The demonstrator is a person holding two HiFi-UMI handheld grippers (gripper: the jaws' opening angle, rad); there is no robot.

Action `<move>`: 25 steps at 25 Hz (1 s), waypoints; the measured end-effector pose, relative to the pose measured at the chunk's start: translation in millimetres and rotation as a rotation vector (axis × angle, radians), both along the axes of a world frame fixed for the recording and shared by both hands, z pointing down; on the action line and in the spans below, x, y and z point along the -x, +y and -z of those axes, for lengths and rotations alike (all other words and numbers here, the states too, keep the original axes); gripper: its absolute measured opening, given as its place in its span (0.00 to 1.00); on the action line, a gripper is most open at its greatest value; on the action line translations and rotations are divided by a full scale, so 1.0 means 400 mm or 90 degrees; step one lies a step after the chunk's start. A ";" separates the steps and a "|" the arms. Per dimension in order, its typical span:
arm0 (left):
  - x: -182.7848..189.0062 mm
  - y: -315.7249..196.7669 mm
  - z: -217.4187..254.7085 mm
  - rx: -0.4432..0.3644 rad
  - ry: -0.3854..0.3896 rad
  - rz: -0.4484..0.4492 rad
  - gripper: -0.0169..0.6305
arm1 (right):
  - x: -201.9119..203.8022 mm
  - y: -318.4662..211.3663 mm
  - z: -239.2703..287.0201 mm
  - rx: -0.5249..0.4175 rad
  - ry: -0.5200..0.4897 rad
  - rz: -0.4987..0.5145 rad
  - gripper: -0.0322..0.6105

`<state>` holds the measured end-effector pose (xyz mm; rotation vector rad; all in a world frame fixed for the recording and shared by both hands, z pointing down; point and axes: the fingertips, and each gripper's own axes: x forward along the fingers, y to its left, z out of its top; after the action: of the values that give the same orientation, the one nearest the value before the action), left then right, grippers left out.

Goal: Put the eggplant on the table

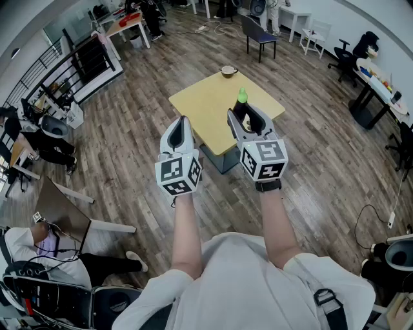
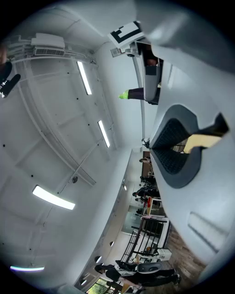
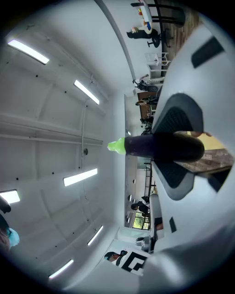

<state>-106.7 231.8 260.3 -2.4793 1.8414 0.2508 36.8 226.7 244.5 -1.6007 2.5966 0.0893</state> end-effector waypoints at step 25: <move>0.114 -0.184 -0.183 0.073 -0.003 -0.029 0.04 | 0.094 -0.184 -0.202 0.083 0.004 -0.040 0.34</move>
<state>-152.4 158.0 333.4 -2.5958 1.8498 0.1453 -1.0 153.2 325.4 -1.7262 2.6056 -0.0723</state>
